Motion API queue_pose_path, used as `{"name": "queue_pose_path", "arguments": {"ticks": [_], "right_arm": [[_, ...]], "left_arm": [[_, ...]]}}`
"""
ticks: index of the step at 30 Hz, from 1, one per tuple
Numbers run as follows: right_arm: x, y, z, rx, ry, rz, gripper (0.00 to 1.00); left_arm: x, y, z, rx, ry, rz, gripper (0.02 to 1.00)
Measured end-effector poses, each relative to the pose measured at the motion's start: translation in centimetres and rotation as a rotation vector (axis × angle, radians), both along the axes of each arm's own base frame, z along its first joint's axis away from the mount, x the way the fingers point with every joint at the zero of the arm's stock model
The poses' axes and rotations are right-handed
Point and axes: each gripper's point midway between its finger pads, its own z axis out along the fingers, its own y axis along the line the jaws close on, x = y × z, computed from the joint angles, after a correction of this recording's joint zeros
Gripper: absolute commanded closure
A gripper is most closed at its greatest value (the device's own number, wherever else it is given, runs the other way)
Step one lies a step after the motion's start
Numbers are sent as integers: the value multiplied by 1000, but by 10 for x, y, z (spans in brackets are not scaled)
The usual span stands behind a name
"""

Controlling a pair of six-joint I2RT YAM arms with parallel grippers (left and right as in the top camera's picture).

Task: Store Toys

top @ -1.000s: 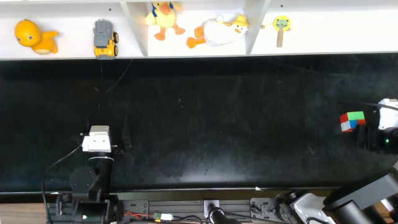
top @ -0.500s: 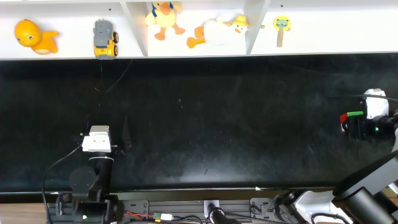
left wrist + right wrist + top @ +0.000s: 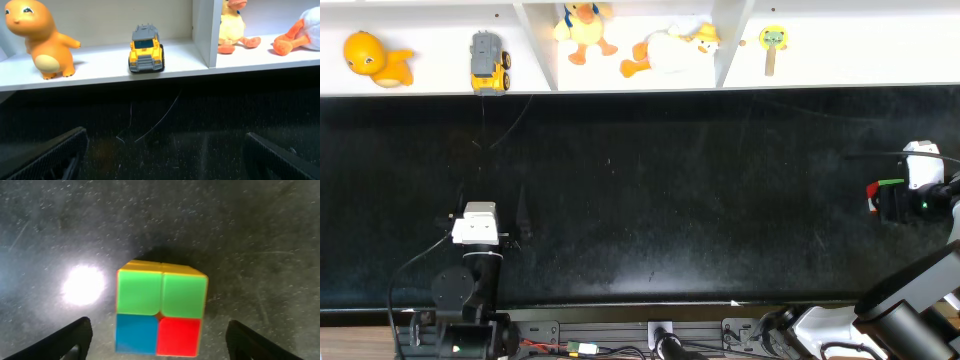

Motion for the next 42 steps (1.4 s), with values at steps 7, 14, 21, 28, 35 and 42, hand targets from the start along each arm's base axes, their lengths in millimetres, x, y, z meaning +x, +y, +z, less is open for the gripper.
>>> {"name": "queue_pose_path", "arguments": {"ticks": [7,14,21,28,35,42], "right_arm": [[16,-11,6,-33,-74,-21,104],[16,-8,-1,-28,-88,-26,38],[4,8,-9,-4,-79,-25,29],[3,11,1,-49,-136,-19,20],[-1,16,-5,-33,-125,-33,36],[0,13,-4,-33,-131,-60,38]], "left_arm": [[0,0,0,0,0,0,23],[0,0,0,0,0,0,20],[0,0,0,0,0,0,20],[0,0,0,0,0,0,20],[0,0,0,0,0,0,20],[0,0,0,0,0,0,20]]}}
